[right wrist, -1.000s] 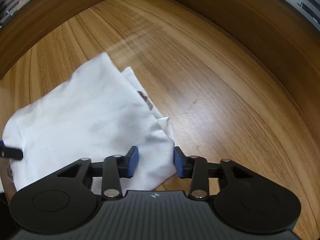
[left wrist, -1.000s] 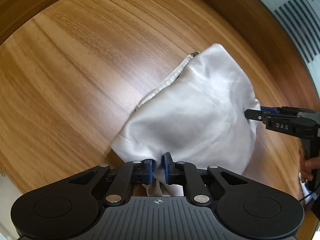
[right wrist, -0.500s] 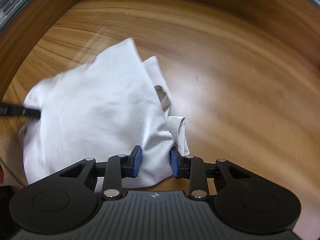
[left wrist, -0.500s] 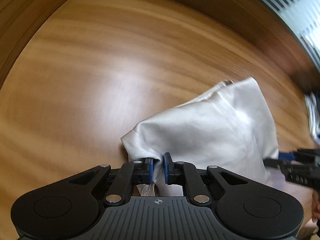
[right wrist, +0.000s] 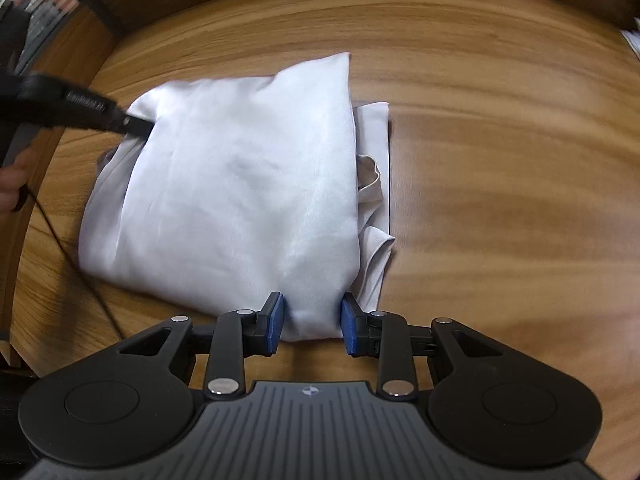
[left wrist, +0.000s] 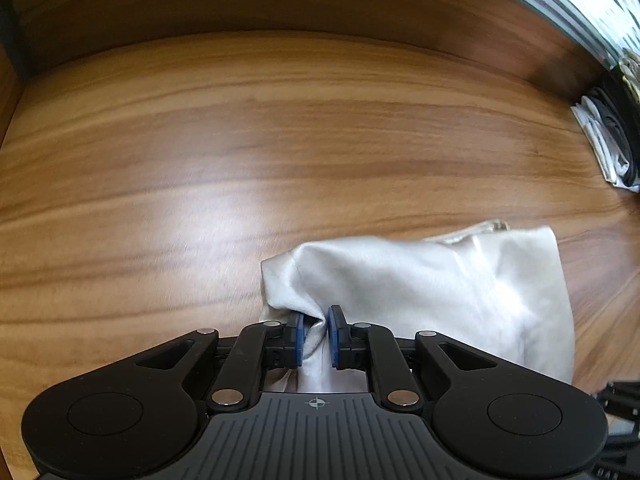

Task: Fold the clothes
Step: 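Open both grippers and press the folded shirt bundle flat, then grasp the folded shirt bundle with both grippers from its sides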

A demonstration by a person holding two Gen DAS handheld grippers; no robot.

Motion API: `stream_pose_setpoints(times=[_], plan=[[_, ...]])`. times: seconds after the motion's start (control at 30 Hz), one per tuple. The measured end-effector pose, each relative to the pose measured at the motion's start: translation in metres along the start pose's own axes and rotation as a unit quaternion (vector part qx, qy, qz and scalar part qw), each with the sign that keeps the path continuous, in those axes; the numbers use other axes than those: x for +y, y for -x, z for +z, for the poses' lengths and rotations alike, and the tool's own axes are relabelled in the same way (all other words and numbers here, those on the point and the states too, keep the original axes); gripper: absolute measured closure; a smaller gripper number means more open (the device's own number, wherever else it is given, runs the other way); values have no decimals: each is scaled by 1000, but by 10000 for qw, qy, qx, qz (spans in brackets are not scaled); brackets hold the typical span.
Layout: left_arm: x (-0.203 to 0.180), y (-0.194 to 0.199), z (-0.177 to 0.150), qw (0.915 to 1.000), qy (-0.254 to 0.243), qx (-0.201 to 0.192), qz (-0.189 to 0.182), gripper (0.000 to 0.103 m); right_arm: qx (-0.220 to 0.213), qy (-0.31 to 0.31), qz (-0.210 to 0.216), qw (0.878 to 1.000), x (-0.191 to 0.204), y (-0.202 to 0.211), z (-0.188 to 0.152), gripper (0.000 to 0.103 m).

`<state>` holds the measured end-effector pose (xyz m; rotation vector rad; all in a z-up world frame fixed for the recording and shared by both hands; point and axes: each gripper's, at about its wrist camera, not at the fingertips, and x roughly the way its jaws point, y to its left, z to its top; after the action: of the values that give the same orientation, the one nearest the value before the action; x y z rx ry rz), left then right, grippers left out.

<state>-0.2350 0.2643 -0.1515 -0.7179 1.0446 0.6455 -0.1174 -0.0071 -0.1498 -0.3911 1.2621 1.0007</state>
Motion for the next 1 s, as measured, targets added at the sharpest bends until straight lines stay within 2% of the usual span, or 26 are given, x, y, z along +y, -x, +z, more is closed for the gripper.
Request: stream_pose_setpoints(times=[0.03,0.1,0.27,0.4,0.57,0.7,0.8,0.87,1.0], plan=[[-1,4,1,10000,-10,-28,-35,78,-47,34,-71,10000,1,5,-3,68],[0,14,-1,9998,15,-101,-153,63,-155,149,-215,9995,3,17,-10,68],[5,49,-23,9969,448,-232,-600,47,-497,796,-344,9950,21,52,-14,68],[6,74,-49,9936,871,-248,-676,46,-636,1436,-138,9875,47,63,-8,68],[13,96,-83,9863,1428,-346,-752,41,-630,2298,297,9707,91,58,-1,67],[25,106,-108,9776,1917,-392,-780,35,-604,3101,502,9475,130,41,0,67],[36,109,-123,9695,2272,-400,-826,33,-608,3836,624,9194,158,22,-3,62],[42,111,-133,9642,2476,-418,-852,29,-596,4296,529,8995,175,8,-6,61],[48,120,-148,9585,2690,-545,-776,20,-595,4872,431,8702,200,-14,-12,60]])
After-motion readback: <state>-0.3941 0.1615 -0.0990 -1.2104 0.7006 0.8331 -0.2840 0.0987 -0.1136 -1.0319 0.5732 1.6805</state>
